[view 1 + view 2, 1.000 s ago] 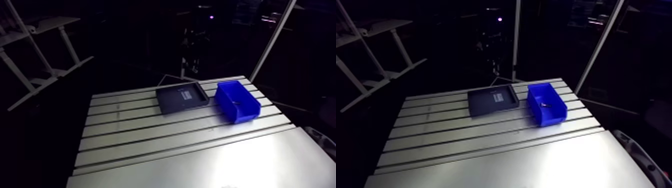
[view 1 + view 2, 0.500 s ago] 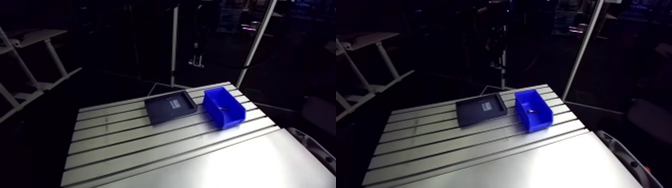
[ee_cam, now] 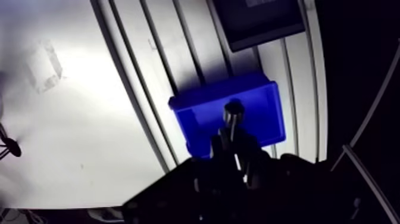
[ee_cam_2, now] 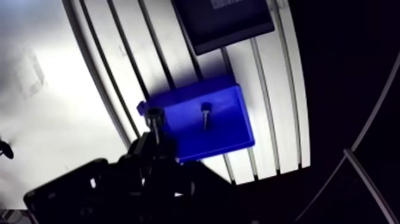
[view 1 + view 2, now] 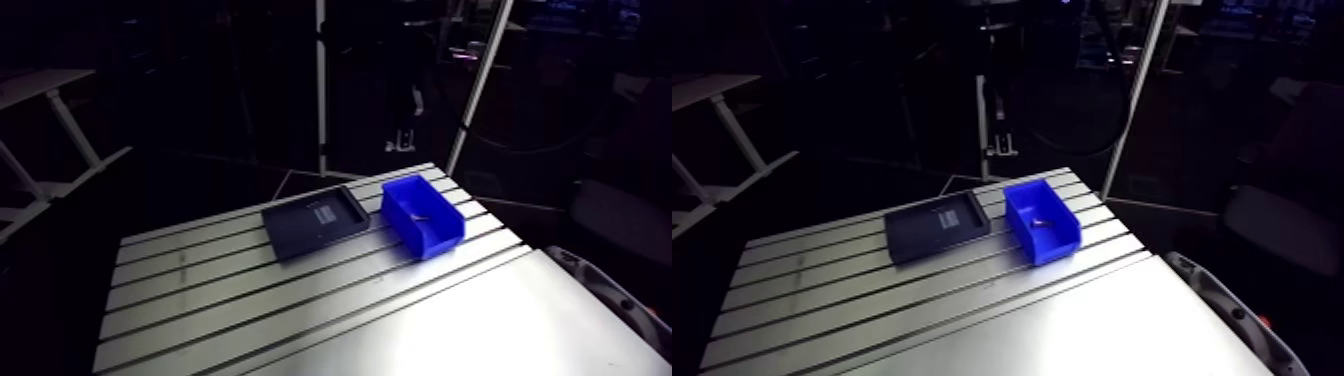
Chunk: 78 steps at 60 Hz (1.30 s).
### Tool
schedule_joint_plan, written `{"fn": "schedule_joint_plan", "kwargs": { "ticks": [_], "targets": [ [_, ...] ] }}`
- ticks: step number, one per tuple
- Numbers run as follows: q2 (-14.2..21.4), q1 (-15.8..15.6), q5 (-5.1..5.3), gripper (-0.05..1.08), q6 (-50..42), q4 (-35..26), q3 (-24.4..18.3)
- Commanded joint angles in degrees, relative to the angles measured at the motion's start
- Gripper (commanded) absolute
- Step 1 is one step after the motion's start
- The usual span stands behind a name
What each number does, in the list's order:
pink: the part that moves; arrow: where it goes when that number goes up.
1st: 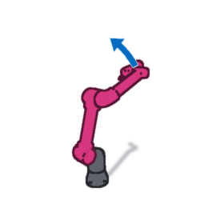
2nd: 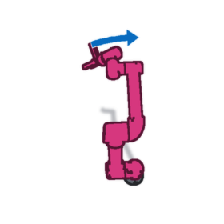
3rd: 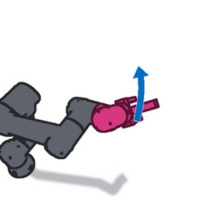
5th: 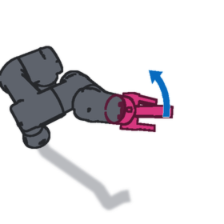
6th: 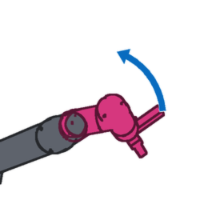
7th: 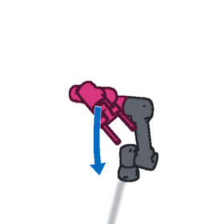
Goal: Pick up the M10 bolt from the tray and put it into the blue bin.
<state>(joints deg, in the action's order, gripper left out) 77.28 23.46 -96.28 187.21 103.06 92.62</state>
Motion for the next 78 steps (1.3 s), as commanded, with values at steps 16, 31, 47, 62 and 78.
{"fn": "schedule_joint_plan", "kwargs": {
  "ticks": [16,31,47,62,78],
  "targets": [
    [-0.06,3.92,-0.26,1.03,7.8,7.69,5.29],
    [-0.91,4.76,-0.01,1.03,7.8,8.42,6.13],
    [-3.27,5.53,0.09,1.03,7.55,9.65,6.13],
    [-5.47,5.99,0.01,1.03,6.76,11.65,5.86],
    [-7.94,5.99,0.19,1.03,6.23,15.59,5.86]
  ]
}}
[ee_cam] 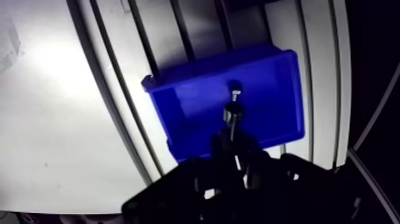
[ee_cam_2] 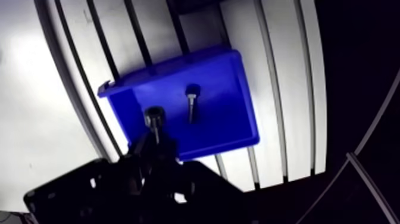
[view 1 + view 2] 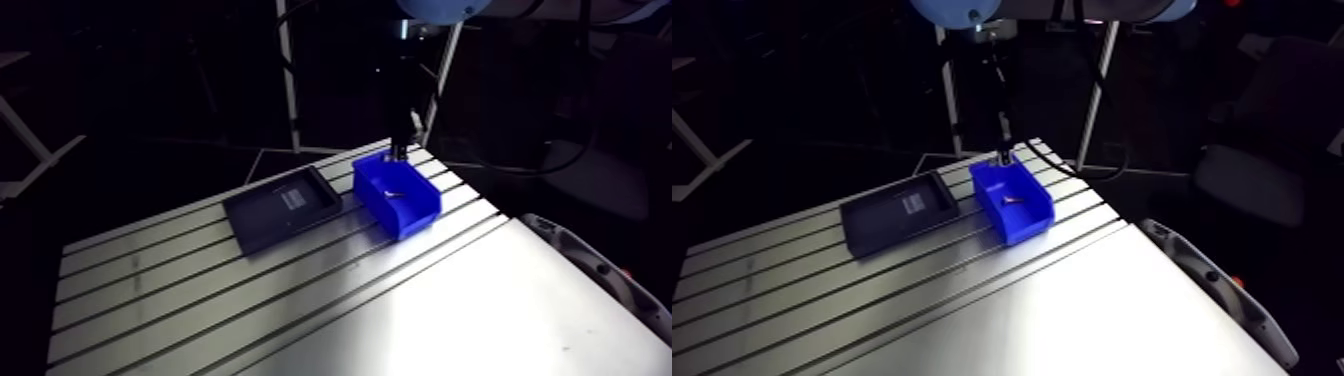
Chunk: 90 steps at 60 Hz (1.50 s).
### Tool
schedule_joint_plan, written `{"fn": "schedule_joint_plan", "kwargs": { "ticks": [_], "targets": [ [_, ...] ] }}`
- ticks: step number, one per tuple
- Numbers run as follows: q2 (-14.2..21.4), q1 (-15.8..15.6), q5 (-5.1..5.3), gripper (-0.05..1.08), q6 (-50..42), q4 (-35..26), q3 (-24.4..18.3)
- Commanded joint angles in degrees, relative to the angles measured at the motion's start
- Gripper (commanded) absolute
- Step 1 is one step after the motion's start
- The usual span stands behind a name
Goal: Pick up the M10 bolt from the tray and put it into the blue bin.
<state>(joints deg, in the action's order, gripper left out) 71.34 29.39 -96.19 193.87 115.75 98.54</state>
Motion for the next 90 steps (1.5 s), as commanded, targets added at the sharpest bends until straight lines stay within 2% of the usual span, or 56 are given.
{"fn": "schedule_joint_plan", "kwargs": {
  "ticks": [1,15,42,70,90],
  "targets": [
    [-2.0,0.06,0.09,1.03,-0.43,2.91,-0.06],
    [-4.54,0.14,-0.09,1.02,-2.35,3.74,-0.57],
    [-6.66,0.13,-0.18,1.02,-4.31,5.93,-0.06],
    [-7.23,0.15,-0.01,1.02,-5.7,6.03,0.63],
    [-7.23,0.15,-0.44,1.02,-5.63,6.03,2.12]
  ]
}}
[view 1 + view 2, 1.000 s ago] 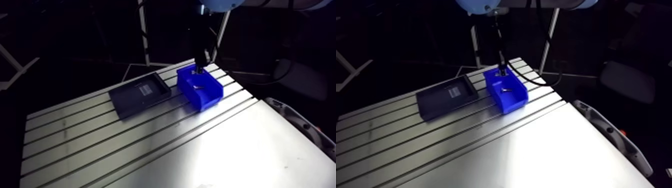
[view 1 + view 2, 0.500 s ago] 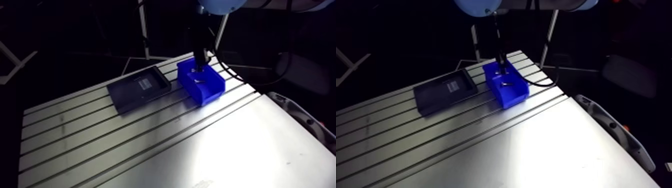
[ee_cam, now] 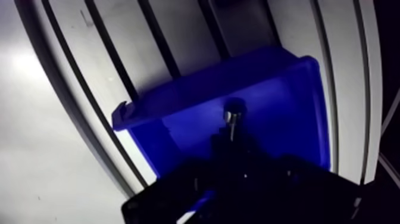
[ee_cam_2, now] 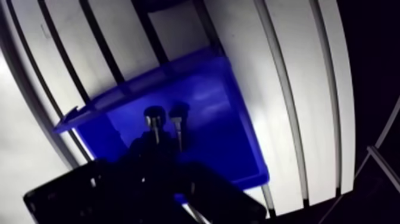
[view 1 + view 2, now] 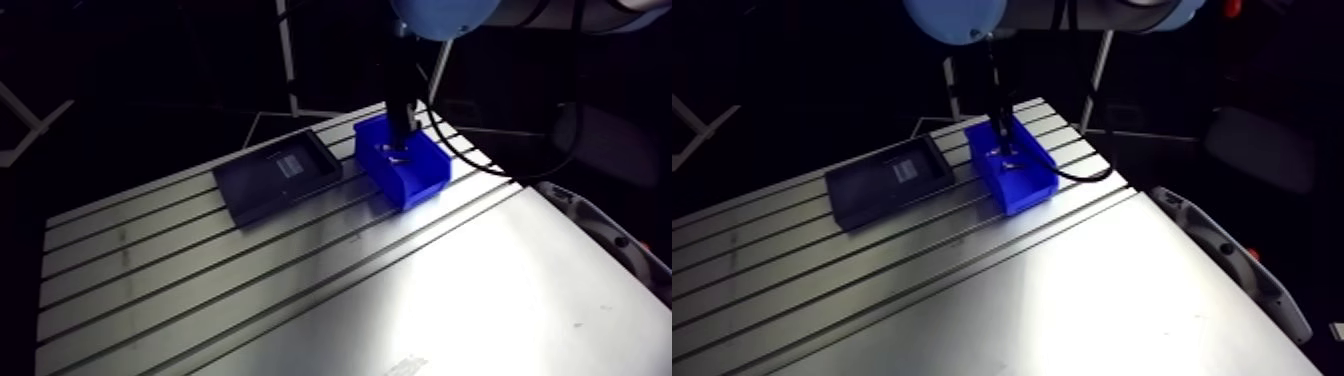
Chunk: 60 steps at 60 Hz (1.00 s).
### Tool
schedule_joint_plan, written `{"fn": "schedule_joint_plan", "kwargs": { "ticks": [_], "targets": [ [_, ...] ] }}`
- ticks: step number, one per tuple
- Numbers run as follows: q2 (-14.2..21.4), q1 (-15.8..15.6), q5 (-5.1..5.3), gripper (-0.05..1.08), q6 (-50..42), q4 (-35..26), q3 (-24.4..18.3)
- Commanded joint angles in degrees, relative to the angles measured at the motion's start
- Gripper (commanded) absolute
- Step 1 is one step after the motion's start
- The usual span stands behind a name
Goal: Pick up the M10 bolt from the tray and put it into the blue bin.
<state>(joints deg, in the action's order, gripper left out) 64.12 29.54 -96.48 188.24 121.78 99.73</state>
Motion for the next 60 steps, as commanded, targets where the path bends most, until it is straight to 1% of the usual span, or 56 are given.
{"fn": "schedule_joint_plan", "kwargs": {
  "ticks": [1,24,45,60],
  "targets": [
    [-0.01,0.0,-0.16,1.02,0.0,0.0,0.95],
    [-0.01,0.0,-0.24,1.01,0.17,0.0,1.84],
    [-0.01,0.0,-0.24,0.97,0.08,0.09,2.27],
    [-0.01,0.0,-0.24,0.97,0.0,0.09,2.27]
  ]
}}
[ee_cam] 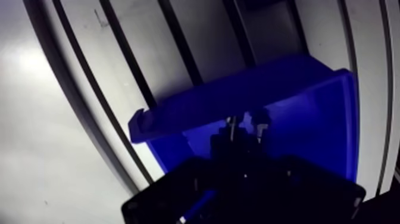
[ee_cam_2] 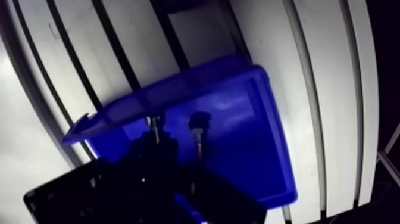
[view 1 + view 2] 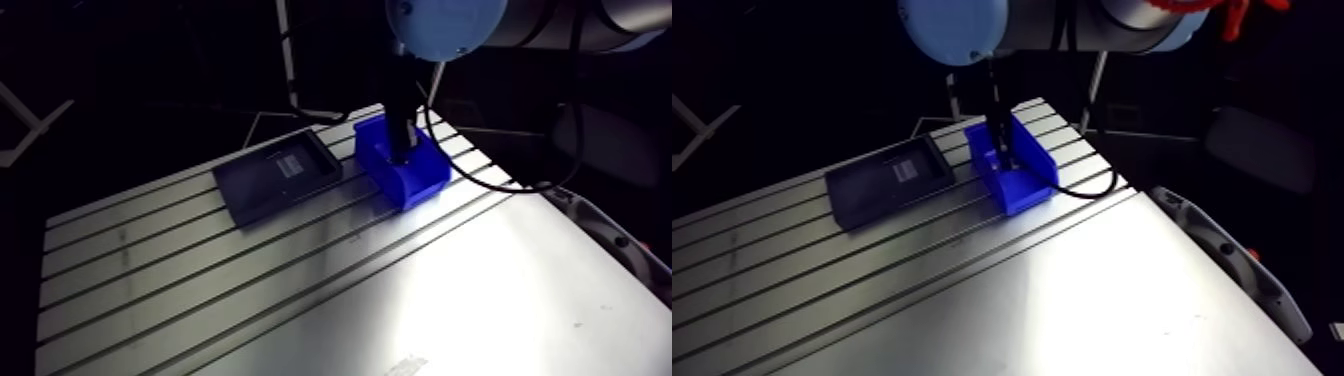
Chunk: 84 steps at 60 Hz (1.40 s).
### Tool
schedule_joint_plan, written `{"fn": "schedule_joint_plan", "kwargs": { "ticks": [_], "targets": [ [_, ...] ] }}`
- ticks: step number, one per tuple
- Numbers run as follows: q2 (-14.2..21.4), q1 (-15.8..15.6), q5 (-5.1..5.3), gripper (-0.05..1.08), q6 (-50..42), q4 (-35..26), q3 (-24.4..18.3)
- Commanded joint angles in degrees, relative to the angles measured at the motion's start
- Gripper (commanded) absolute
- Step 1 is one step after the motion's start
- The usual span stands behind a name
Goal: Pick up the M10 bolt from the tray and put it into the blue bin.
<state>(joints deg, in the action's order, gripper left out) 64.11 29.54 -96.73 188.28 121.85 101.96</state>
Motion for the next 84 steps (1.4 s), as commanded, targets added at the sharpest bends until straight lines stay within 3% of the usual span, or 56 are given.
{"fn": "schedule_joint_plan", "kwargs": {
  "ticks": [1,13,23,30,36,37,38,39,40,41,42,43,60,73,84],
  "targets": [
    [0.0,0.0,0.0,0.97,-0.04,0.01,0.04],
    [-0.09,0.0,-0.09,0.97,0.04,0.01,0.04],
    [-0.09,0.0,-0.09,0.84,-0.11,0.01,0.04],
    [-0.09,0.0,0.0,0.63,-1.12,0.01,-0.03],
    [-0.24,0.09,0.86,0.47,-1.27,-0.16,-0.57],
    [-0.26,0.16,0.88,0.37,-1.42,-0.16,-0.57],
    [-0.26,0.16,0.88,0.37,-1.42,-0.16,-0.57],
    [-0.27,0.17,0.88,0.24,-1.44,-0.09,-0.57],
    [-0.27,0.17,0.88,0.24,-1.44,-0.09,-0.57],
    [-0.27,0.18,0.81,0.09,-1.52,-0.08,-0.65],
    [-0.27,0.18,0.81,0.09,-1.52,-0.08,-0.65],
    [-0.27,0.1,0.57,0.02,-1.53,-0.08,-0.73],
    [0.49,0.26,0.45,0.01,-1.27,-0.25,-2.13],
    [3.33,0.35,0.43,0.01,-1.1,-1.42,-2.92],
    [6.08,0.35,0.61,0.01,-1.25,-7.93,-5.65]
  ]
}}
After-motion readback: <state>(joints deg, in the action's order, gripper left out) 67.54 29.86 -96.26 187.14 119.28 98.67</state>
